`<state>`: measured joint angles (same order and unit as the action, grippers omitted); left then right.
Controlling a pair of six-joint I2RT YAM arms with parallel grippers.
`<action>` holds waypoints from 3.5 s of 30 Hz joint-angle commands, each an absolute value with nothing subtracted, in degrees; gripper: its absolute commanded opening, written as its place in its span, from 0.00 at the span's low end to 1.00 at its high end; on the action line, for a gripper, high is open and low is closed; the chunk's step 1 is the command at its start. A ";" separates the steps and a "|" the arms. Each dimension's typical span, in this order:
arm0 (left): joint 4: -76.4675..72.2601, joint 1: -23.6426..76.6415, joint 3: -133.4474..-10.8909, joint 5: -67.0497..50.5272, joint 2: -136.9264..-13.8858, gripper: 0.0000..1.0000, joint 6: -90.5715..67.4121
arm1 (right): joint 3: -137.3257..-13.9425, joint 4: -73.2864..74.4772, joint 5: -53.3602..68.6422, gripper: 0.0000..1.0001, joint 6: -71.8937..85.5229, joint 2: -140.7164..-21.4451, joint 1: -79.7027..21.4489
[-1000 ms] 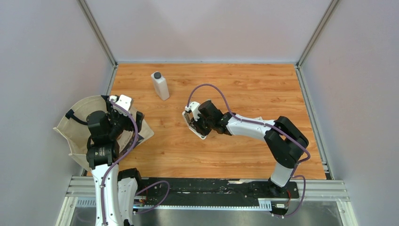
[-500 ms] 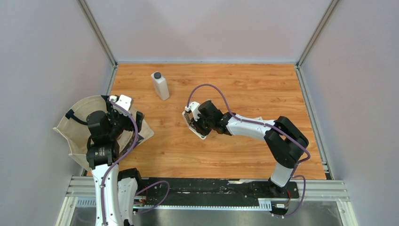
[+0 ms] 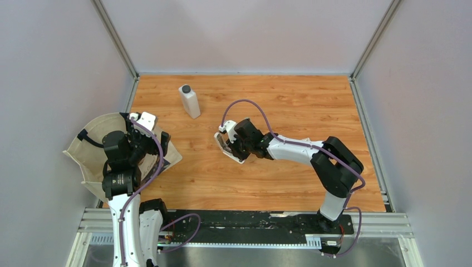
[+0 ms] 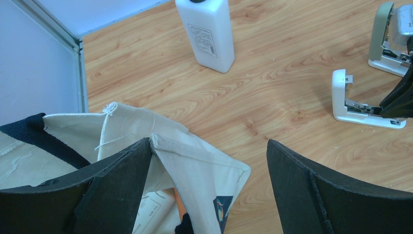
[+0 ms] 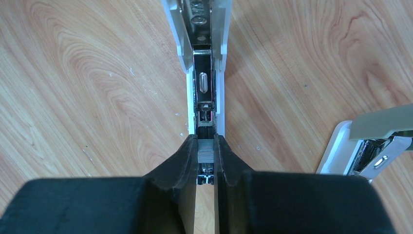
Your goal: Load the staples into the stapler
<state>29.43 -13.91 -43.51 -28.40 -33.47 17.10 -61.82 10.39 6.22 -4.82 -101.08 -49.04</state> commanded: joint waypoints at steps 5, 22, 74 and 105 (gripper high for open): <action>32.78 -14.50 -42.10 -28.56 -34.10 0.96 17.23 | -62.40 8.79 5.54 0.15 -5.27 -101.78 -48.87; 32.70 -14.50 -42.10 -28.48 -34.19 0.96 17.31 | -62.49 9.49 6.59 0.27 -5.71 -101.07 -48.87; 18.46 21.79 -78.47 -29.88 -87.08 0.96 4.57 | -58.09 20.39 14.59 0.51 -13.01 -94.04 -28.04; 14.42 24.35 -90.97 -34.28 -109.60 0.88 -3.16 | -63.98 24.26 13.53 0.42 -7.12 -101.69 -30.06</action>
